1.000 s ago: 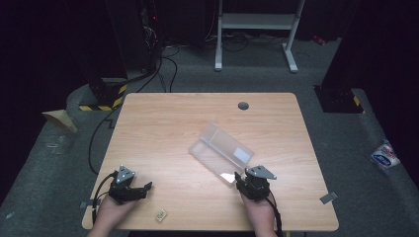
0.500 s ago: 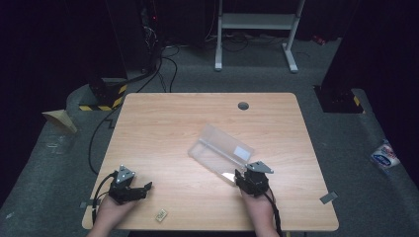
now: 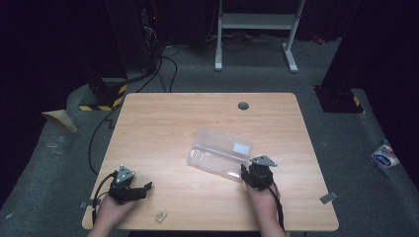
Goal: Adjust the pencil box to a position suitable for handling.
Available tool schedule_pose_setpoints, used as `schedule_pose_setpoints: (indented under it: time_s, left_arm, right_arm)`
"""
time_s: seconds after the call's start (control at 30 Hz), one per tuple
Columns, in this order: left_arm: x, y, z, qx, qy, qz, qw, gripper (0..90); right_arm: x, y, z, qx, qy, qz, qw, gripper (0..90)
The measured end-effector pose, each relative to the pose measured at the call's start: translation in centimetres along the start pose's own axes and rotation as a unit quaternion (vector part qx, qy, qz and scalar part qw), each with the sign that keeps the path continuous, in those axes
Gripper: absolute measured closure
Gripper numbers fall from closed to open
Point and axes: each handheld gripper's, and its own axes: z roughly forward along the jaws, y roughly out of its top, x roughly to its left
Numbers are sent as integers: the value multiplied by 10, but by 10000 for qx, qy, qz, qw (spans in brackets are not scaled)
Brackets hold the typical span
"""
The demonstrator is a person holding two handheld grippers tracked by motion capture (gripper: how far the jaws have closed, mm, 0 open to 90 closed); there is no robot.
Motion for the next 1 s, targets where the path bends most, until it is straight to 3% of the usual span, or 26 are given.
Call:
schedule_pose_setpoints:
  time_s: [0.23, 0.37, 0.6, 0.83, 1.0]
  left_arm:
    - [0, 0, -1, 20, 26, -5, 10000, 179]
    - [0, -1, -2, -10, 34, -7, 10000, 181]
    - [0, -1, -1, -7, 55, -20, 10000, 184]
    - [0, -1, -1, -13, 66, -41, 10000, 186]
    - [0, -1, -1, -14, 65, -29, 10000, 186]
  right_arm:
    - [-8, 1, 4, 14, -20, 142, 9999, 519]
    - [-9, 0, 4, 185, 35, 263, 9995, 512]
    - [-6, -1, 0, 256, 52, 30, 9997, 510]
    - [-14, -9, -7, 151, 115, -16, 9998, 670]
    - [-13, -9, -6, 129, 146, -32, 9998, 714]
